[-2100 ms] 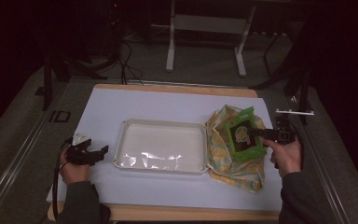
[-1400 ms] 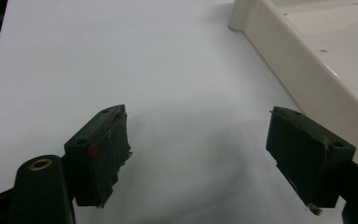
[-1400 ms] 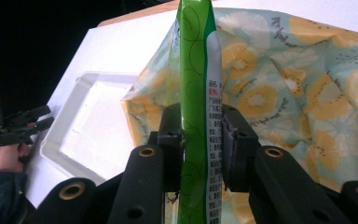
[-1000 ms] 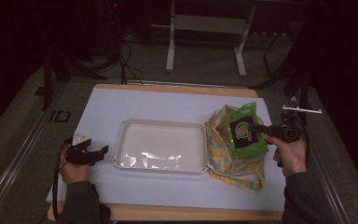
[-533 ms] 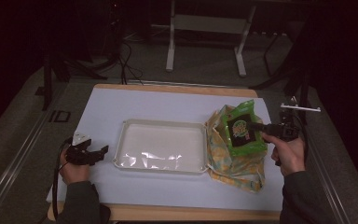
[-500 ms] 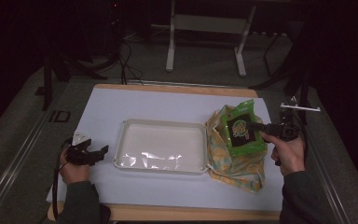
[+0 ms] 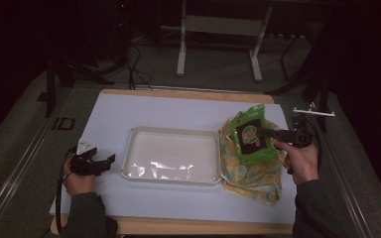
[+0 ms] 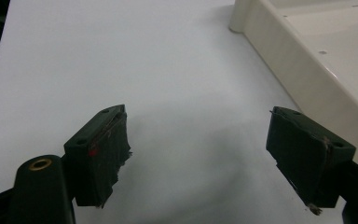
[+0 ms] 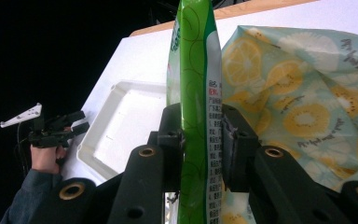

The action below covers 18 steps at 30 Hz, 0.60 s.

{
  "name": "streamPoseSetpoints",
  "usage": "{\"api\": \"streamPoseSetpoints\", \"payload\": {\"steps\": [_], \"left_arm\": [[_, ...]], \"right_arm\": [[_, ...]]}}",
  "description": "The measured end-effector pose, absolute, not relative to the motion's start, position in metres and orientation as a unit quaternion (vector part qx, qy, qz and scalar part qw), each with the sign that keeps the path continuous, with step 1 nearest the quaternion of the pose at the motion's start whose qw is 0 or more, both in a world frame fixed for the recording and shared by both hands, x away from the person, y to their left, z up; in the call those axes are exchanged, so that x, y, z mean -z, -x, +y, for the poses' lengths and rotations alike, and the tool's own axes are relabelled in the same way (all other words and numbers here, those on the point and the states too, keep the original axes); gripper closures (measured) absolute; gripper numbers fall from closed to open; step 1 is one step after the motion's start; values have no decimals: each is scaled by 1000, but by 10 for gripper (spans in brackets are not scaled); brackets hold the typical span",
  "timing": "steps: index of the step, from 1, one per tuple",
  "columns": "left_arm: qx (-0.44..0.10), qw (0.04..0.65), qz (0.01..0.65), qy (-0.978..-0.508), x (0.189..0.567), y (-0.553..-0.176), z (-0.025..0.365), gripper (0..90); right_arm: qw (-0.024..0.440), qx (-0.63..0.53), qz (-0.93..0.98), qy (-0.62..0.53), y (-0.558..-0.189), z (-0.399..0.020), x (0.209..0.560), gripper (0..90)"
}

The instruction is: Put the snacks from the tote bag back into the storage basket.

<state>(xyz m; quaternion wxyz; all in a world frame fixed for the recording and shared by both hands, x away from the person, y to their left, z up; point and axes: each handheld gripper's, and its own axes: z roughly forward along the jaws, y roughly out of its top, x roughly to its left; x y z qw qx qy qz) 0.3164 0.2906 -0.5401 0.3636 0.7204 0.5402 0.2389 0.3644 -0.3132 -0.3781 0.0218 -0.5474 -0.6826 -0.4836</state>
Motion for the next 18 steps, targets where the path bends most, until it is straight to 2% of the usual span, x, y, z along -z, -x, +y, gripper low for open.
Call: {"api": "streamPoseSetpoints", "payload": {"steps": [18], "left_arm": [[-240, 366, 540, -719, 540, -316, 291, 211]], "right_arm": [[34, 488, -686, 539, -368, -292, 382, 726]]}}
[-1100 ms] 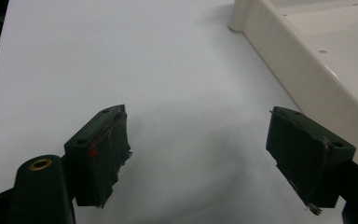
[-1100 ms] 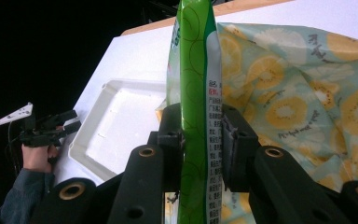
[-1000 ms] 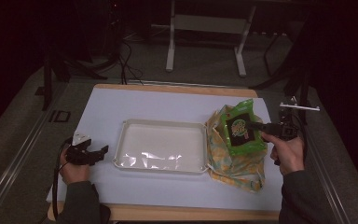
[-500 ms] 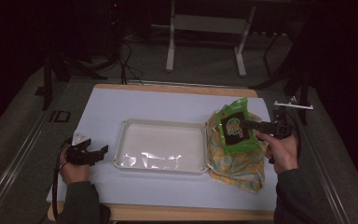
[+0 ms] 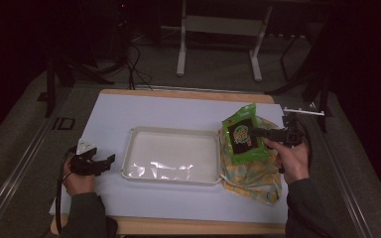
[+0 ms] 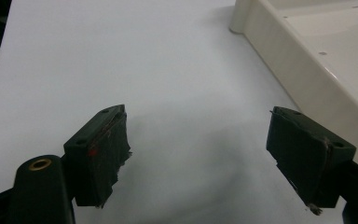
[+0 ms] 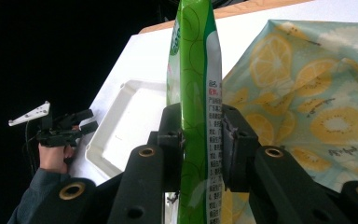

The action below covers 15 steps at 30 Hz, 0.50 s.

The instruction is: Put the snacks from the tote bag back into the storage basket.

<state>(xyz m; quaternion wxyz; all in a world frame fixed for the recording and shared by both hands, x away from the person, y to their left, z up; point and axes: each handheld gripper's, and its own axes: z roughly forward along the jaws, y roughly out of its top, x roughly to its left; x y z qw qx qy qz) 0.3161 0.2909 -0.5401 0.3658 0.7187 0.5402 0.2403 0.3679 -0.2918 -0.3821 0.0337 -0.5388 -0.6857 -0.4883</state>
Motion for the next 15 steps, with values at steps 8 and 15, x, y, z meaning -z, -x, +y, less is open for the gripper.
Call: {"api": "streamPoseSetpoints", "payload": {"steps": [8, 15], "left_arm": [[-239, 367, 541, -718, 540, -316, 291, 211], [-239, 367, 541, -718, 540, -316, 291, 211]], "right_arm": [[38, 492, -686, 535, -369, -284, 384, 727], [38, 494, -686, 534, -369, -277, 385, 727]]}}
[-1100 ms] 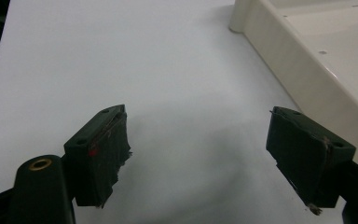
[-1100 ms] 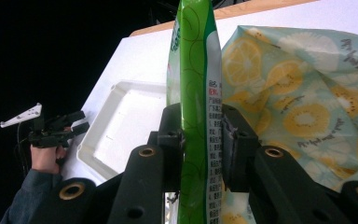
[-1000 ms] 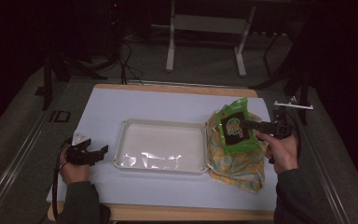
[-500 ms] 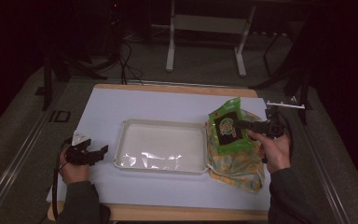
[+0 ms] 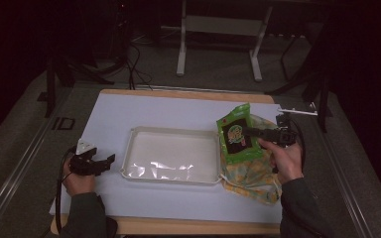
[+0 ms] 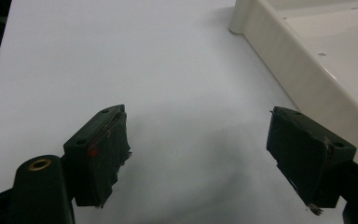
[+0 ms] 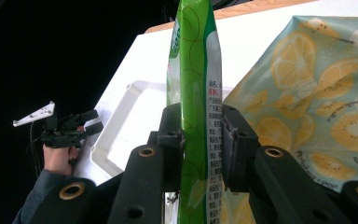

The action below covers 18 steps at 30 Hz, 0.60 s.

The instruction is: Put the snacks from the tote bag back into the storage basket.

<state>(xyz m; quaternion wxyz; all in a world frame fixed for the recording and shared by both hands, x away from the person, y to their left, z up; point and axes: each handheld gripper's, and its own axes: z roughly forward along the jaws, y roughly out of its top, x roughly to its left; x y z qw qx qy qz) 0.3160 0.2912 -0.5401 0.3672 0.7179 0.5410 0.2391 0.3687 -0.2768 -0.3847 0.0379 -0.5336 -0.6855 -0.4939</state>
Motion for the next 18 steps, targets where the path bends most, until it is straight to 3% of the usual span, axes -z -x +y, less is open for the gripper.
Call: {"api": "streamPoseSetpoints", "payload": {"steps": [18], "left_arm": [[-239, 367, 541, -718, 540, -316, 291, 210]], "right_arm": [[30, 502, -682, 531, -368, -264, 384, 726]]}}
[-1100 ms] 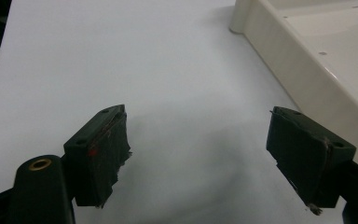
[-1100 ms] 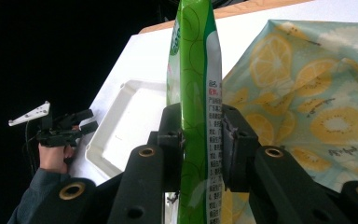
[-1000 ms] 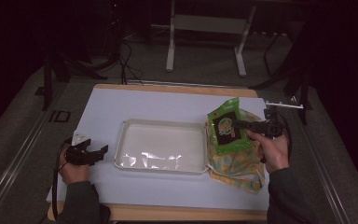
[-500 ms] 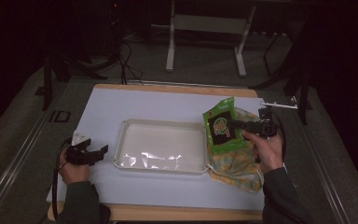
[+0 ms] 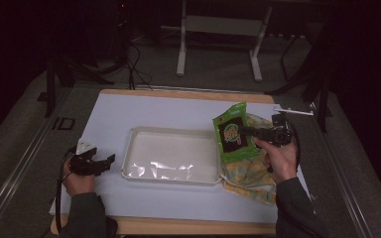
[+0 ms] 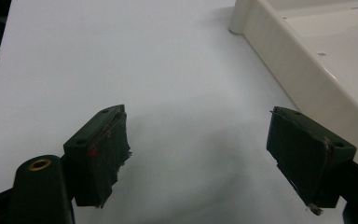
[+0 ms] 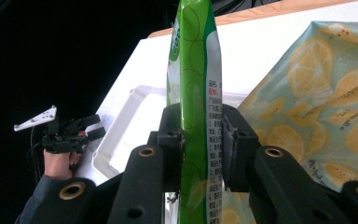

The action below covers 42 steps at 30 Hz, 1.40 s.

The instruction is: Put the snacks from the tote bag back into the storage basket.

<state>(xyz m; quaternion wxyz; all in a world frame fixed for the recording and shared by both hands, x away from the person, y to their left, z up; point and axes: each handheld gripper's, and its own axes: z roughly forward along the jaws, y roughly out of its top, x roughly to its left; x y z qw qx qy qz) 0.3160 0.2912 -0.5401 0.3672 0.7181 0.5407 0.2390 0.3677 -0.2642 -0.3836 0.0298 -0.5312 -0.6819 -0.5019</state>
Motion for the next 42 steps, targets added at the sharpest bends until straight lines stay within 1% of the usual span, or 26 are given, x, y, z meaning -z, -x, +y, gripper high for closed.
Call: {"api": "streamPoseSetpoints", "payload": {"steps": [24, 42], "left_arm": [[-238, 367, 540, -719, 540, -316, 291, 210], [-237, 369, 541, -718, 540, -316, 291, 210]], "right_arm": [[18, 506, -672, 541, -375, -246, 388, 726], [8, 495, -667, 557, -380, -231, 406, 725]]}}
